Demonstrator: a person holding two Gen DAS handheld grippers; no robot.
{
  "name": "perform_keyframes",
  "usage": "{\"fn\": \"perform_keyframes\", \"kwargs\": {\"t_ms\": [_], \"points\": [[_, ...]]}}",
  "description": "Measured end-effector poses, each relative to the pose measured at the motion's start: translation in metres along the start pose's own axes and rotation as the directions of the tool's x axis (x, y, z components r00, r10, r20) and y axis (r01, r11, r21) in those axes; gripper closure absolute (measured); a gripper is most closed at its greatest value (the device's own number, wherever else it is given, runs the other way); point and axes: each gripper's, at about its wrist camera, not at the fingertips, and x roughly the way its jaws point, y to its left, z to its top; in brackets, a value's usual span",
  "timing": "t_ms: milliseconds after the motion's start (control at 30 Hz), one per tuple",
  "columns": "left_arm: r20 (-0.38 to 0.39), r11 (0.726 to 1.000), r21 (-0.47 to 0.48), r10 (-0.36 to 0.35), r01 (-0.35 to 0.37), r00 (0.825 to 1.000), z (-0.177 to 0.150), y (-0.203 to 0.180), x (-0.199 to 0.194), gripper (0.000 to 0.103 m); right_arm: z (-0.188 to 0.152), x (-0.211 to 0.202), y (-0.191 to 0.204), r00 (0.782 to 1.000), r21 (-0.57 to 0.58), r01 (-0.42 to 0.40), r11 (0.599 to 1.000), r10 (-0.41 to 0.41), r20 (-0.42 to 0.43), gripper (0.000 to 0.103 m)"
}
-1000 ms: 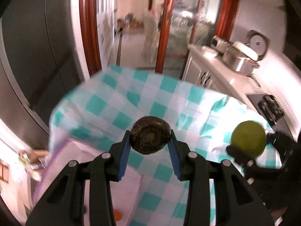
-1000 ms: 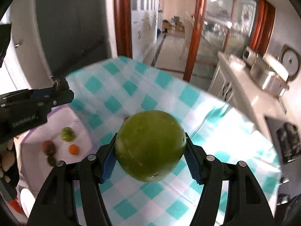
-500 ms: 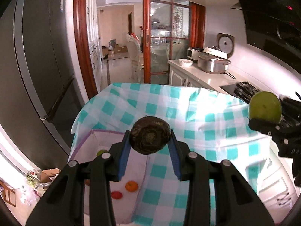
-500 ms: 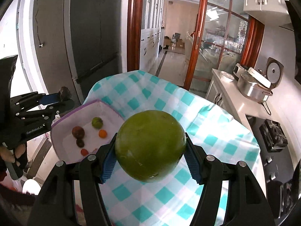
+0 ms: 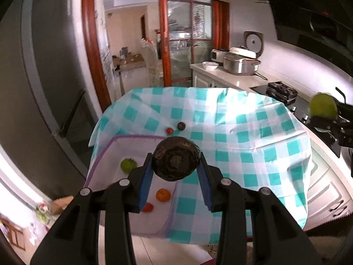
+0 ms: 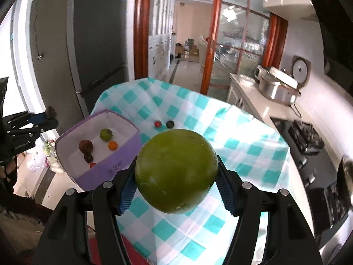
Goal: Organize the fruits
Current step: 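Carry the mushroom and green fruit into the purple box and release them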
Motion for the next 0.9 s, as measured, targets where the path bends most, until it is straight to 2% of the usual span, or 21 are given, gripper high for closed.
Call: {"fn": "perform_keyframes", "kwargs": {"t_ms": [200,333,567,667,767,900], "points": [[-0.082,0.995,-0.091,0.025,-0.032,0.996,-0.025,0.031,0.022,0.064,-0.010,0.023,-0.003,0.998,0.025,0.002,1.000,-0.001,-0.059,0.040],[-0.133,0.990,-0.133,0.035,-0.053,0.991,-0.034,0.044,0.045,0.064,-0.001,0.050,0.004,0.995,-0.019,-0.012,1.000,0.010,-0.097,0.040],[-0.240,0.970,-0.221,0.046,-0.101,0.970,-0.043,0.063,0.100,0.064,0.032,0.129,0.036,0.976,-0.143,-0.129,0.981,0.100,-0.194,0.040],[-0.300,0.957,-0.259,0.046,-0.128,0.953,-0.050,0.070,0.131,0.064,0.046,0.172,0.067,0.956,-0.224,-0.223,0.949,0.167,-0.241,0.040],[-0.344,0.943,-0.291,0.056,-0.164,0.937,-0.054,0.075,0.153,0.064,0.058,0.216,0.103,0.929,-0.303,-0.319,0.898,0.234,-0.286,0.040],[-0.419,0.904,-0.365,0.055,-0.224,0.906,-0.062,0.089,0.182,0.064,0.072,0.275,0.146,0.880,-0.339,-0.440,0.831,0.324,-0.349,0.040]]}}
